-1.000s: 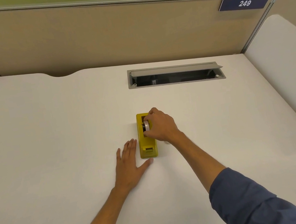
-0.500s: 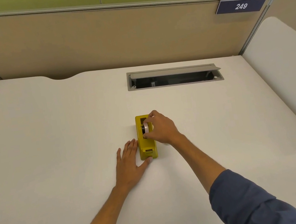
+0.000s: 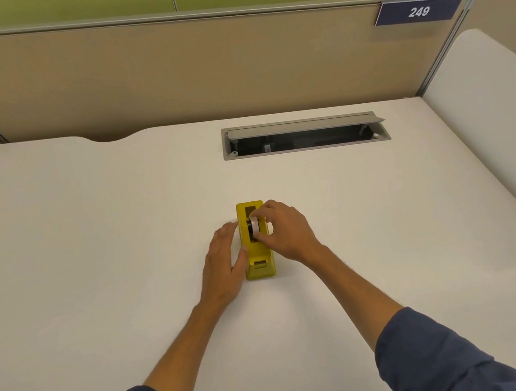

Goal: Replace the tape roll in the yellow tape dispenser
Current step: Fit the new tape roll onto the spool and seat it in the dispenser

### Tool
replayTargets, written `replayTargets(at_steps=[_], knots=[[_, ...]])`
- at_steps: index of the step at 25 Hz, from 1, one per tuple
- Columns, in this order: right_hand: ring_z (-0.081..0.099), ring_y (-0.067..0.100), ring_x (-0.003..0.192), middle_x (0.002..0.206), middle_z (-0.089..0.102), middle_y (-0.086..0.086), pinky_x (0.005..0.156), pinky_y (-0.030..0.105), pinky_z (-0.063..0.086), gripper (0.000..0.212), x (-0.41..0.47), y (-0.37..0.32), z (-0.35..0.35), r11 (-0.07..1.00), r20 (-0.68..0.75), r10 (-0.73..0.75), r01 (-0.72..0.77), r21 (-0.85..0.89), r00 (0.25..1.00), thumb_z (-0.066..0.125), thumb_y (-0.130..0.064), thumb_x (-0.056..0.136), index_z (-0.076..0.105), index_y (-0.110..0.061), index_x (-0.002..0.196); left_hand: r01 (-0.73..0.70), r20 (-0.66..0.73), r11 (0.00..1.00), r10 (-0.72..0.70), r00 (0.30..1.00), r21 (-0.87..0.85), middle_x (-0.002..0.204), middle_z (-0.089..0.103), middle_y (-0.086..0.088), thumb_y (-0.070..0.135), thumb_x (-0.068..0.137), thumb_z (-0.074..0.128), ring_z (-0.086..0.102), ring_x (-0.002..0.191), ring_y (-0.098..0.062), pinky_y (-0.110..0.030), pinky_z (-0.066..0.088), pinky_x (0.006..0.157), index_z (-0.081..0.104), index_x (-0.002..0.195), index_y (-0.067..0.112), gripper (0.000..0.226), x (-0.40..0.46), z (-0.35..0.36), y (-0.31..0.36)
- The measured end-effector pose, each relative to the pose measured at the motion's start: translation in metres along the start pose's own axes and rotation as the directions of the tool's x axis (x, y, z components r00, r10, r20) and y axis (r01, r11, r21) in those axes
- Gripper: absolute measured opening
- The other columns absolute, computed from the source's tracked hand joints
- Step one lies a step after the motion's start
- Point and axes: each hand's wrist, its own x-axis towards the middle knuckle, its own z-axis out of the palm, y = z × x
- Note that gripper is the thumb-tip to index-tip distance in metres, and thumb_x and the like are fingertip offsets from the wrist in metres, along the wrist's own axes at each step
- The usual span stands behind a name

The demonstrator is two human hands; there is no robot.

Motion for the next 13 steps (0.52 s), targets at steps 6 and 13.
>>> replayTargets(at_steps=[6, 13], knots=[[0.058, 0.021, 0.098, 0.111, 0.066, 0.000, 0.079, 0.036, 0.044, 0.026, -0.002, 0.001, 0.001, 0.998, -0.063, -0.058, 0.055, -0.041, 0.996, 0.064, -0.032, 0.088, 0.068, -0.024, 0.113, -0.124, 0.156, 0.987, 0.107, 0.982, 0.100, 0.157, 0.025, 0.005, 0.027, 0.095, 0.050, 0.026, 0.143, -0.019, -0.041, 0.035, 0.111, 0.026, 0.146, 0.031, 0.056, 0.033, -0.005, 0.014], [0.062, 0.028, 0.087, 0.098, 0.070, 0.006, 0.069, 0.038, 0.045, 0.013, -0.009, 0.000, 0.001, 0.969, -0.184, -0.203, 0.171, -0.176, 0.962, 0.071, -0.020, 0.085, 0.075, -0.015, 0.096, -0.085, 0.175, 0.985, 0.058, 0.983, 0.151, 0.155, 0.030, 0.001, 0.031, 0.093, 0.054, 0.045, 0.130, -0.028, -0.045, 0.045, 0.102, 0.041, 0.137, 0.034, 0.045, 0.040, -0.006, 0.016]])
